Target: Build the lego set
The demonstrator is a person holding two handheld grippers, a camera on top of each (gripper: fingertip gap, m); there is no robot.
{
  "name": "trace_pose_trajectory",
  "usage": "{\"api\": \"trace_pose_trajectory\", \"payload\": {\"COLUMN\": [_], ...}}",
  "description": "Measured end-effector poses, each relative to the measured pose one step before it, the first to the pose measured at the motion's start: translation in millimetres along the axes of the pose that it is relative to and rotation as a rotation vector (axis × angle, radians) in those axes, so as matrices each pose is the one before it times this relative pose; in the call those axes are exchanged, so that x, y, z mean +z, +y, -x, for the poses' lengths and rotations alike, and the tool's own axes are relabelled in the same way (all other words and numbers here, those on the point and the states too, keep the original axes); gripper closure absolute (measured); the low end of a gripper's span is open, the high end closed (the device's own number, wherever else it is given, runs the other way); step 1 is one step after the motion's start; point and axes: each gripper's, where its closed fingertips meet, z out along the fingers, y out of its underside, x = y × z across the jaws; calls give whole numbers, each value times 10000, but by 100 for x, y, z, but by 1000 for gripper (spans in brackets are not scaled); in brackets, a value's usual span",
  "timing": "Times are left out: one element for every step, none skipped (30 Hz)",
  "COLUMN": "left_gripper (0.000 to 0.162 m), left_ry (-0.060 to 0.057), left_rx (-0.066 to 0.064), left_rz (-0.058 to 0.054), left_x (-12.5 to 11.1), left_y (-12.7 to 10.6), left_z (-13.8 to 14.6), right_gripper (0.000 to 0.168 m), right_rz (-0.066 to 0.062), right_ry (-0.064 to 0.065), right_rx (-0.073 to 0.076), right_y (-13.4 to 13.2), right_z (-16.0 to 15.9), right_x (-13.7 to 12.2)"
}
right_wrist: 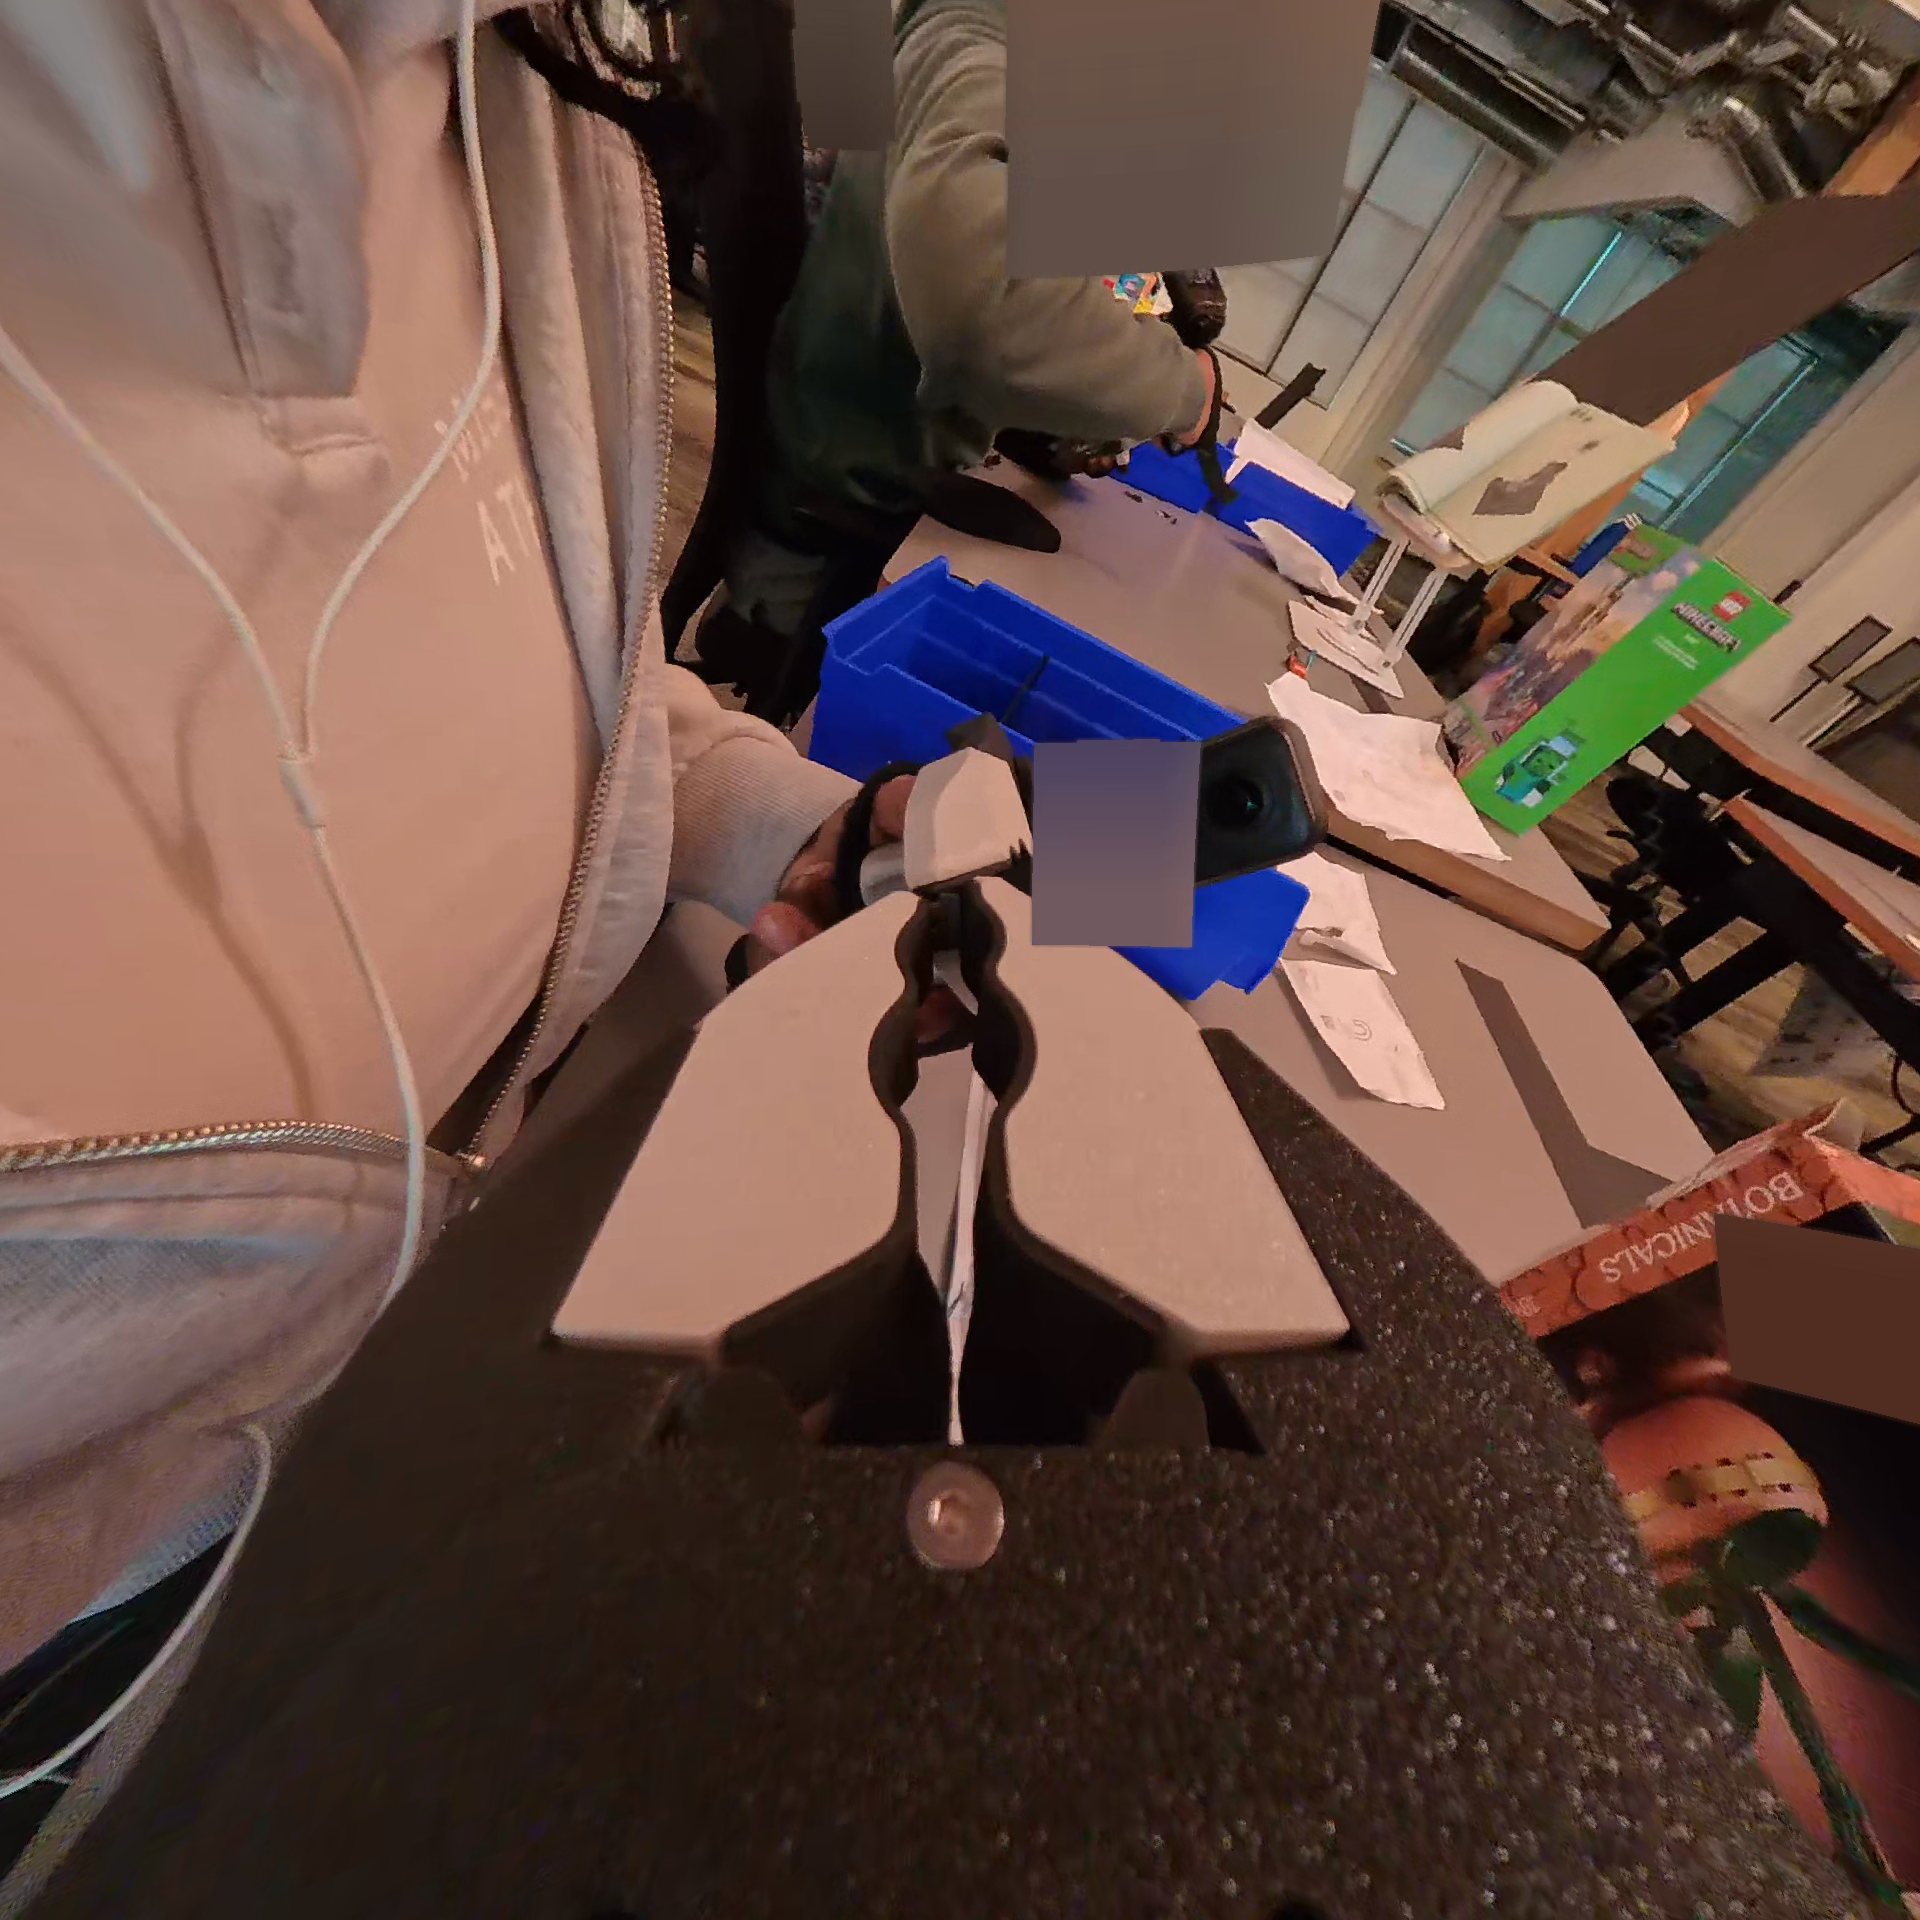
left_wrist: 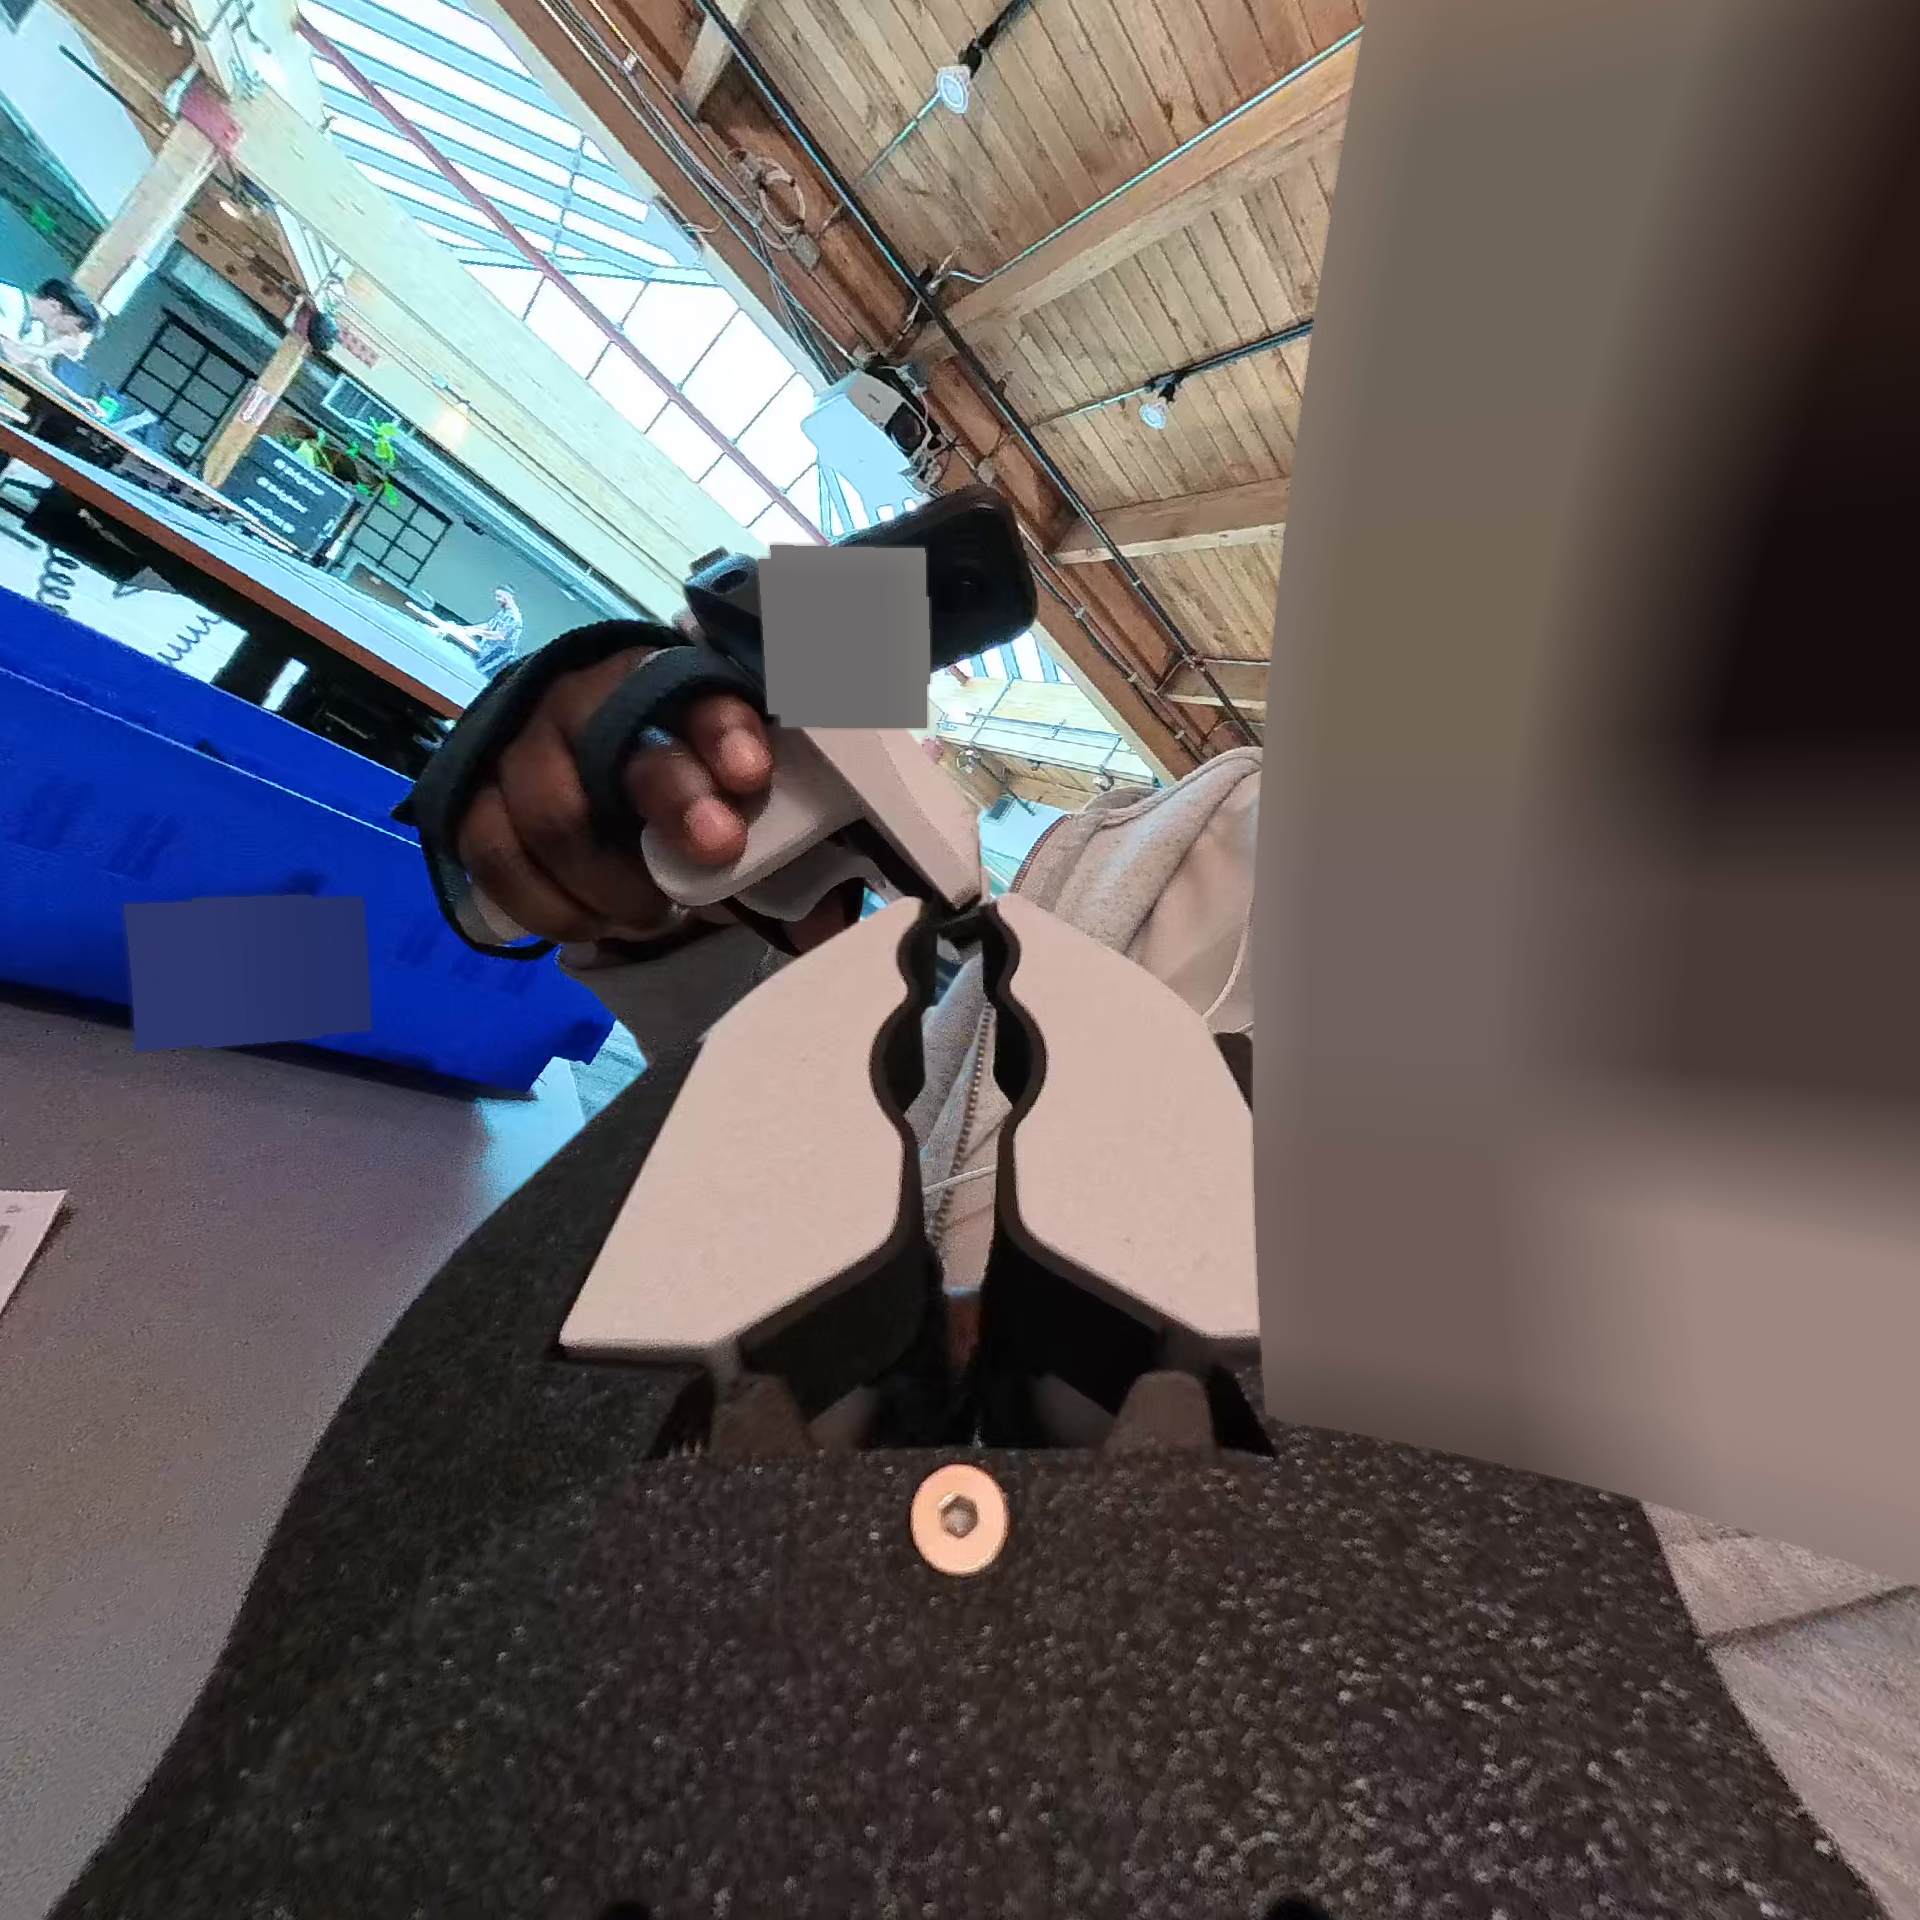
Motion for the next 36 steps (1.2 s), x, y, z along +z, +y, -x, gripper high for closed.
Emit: {"api": "trace_pose_trajectory", "payload": {"left_gripper": [155, 155, 155, 155, 155, 155, 155, 155, 155, 155, 155, 155, 155, 155, 155, 155, 155, 155, 155, 155, 155, 155, 155, 155, 155, 155, 155, 155, 155, 155, 155, 155, 155, 154, 150, 141], "left_ry": [-16, -54, -94, -106, -115, -161, -231, -267, -225, -166, -116, -131, -140, -57, 24, 68, 84, 31, -11, -4, -17, -21, 27, 49, 26, 20, 26, 13, -30, 12, 22, -24, -26, 85, 97, -114], "left_rx": [-80, -43, -7, -4, -20, -72, -124, -165, -255, -370, -431, -445, -418, -396, -419, -439, -422, -380, -303, -214, -160, -144, -123, -112, -85, -39, -32, -43, -18, 6, -10, 38, 141, 301, 489, 654], "left_rz": [-19, -17, -55, -85, -131, -176, -170, -165, -161, -143, -88, -4, 72, 115, 117, 89, 82, 108, 125, 94, 40, 9, -9, -24, -11, 31, 37, 13, 17, -1, -32, -54, -58, -64, -47, 7], "left_x": [-19, -36, -57, -99, -152, -216, -248, -259, -255, -228, -198, -163, -114, -71, -10, -3, 26, 44, 53, 38, 4, -22, -31, -9, 5, 30, 37, 55, 37, 22, 6, -10, -28, -77, -170, -284], "left_y": [1, -5, -48, -75, -148, -209, -197, -150, -109, -42, 41, 187, 298, 348, 334, 259, 214, 228, 236, 195, 116, 46, 28, 15, 30, 103, 116, 84, 72, 36, -33, -77, -94, -125, -145, -103], "left_z": [159, 176, 187, 156, 153, 188, 317, 388, 364, 308, 254, 273, 242, 99, -57, -140, -192, -135, -80, -77, -17, 55, 8, -9, 18, 12, -10, 0, 70, 13, 0, 36, 36, -163, -240, -51], "right_gripper": [164, 164, 163, 161, 160, 160, 160, 160, 159, 159, 159, 159, 157, 154, 149, 146, 143, 141, 141, 142, 143, 144, 146, 148, 149, 152, 156, 159, 160, 160, 161, 161, 161, 161, 161, 161], "right_rz": [68, 64, 76, 70, 91, 58, -10, -1, 113, 212, 243, 240, 274, 259, 214, 145, 95, -14, -13, 34, 22, -23, -5, 3, 0, 77, 162, 103, 64, 48, 45, 24, -94, -163, -147, -73], "right_ry": [28, 74, 137, 191, 260, 221, 154, 182, 122, -16, -54, -185, -182, -296, -342, -315, -312, -270, -163, -1, 71, 55, -29, -103, -54, 19, 23, 7, -33, -21, 12, -9, 65, 248, 288, 240], "right_rx": [-13, 23, 14, 19, 25, 8, -39, -128, -298, -472, -620, -696, -659, -628, -549, -440, -341, -261, -233, -258, -281, -222, -133, -75, -65, -125, -153, -126, -59, 6, 60, 190, 368, 599, 888, 1224], "right_y": [163, 177, 206, 193, 209, 180, 51, 6, 87, 128, 88, 68, 99, 115, 99, 67, 58, -66, -43, -16, -73, -181, -154, -133, -117, -33, 91, 28, -16, -9, 55, 138, 116, 172, 407, 688], "right_z": [-63, -89, -158, -231, -328, -282, -181, -207, -110, 75, 116, 267, 149, 248, 296, 249, 282, 297, 212, 14, -43, -33, 68, 149, 86, -26, -43, -42, -2, -13, -16, 4, -88, -353, -463, -442], "right_x": [-62, -56, -115, -184, -284, -351, -373, -336, -254, -145, -78, -18, 29, 100, 188, 242, 289, 320, 334, 276, 187, 127, 88, 74, 40, 20, 14, -6, -16, -26, 0, -2, 26, -29, -87, -98]}}
